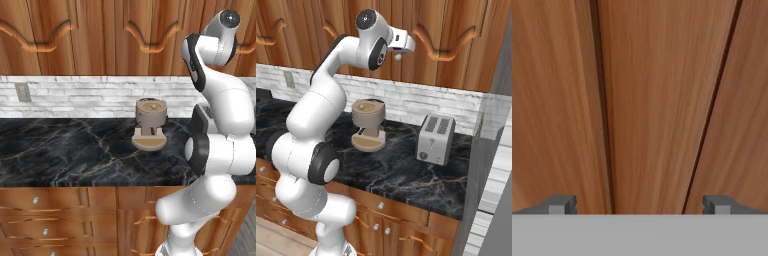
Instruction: Pick the mug and place it in the sink. Pick the bowl and place it in the open cabinet and then close the cabinet.
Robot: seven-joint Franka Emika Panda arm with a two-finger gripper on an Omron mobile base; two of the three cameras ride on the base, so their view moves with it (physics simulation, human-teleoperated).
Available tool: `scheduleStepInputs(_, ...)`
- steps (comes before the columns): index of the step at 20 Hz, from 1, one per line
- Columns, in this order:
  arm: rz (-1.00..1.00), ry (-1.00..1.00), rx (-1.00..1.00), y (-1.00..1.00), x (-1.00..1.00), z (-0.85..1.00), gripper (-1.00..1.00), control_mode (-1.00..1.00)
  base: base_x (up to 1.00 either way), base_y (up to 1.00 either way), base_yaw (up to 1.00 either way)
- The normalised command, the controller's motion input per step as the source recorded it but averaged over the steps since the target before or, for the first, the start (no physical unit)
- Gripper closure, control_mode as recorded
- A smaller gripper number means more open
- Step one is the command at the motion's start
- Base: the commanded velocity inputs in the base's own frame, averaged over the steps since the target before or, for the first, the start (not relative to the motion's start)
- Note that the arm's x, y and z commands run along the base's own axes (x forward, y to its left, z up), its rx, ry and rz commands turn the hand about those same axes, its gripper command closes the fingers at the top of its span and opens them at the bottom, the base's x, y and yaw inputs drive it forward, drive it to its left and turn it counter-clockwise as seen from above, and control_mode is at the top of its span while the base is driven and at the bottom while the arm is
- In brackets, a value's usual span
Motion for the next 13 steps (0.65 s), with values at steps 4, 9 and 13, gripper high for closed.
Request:
scheduleStepInputs(4,0.0,-0.17,0.05,-0.06,0.34,-0.04,-1.0,-1.0,0.0,0.0,0.0)
scheduleStepInputs(9,0.0,-0.12,0.03,-0.02,0.21,-0.03,-1.0,-1.0,0.0,0.0,0.0)
scheduleStepInputs(13,0.0,0.0,0.0,0.0,-0.41,0.0,-1.0,-1.0,0.0,0.0,0.0)
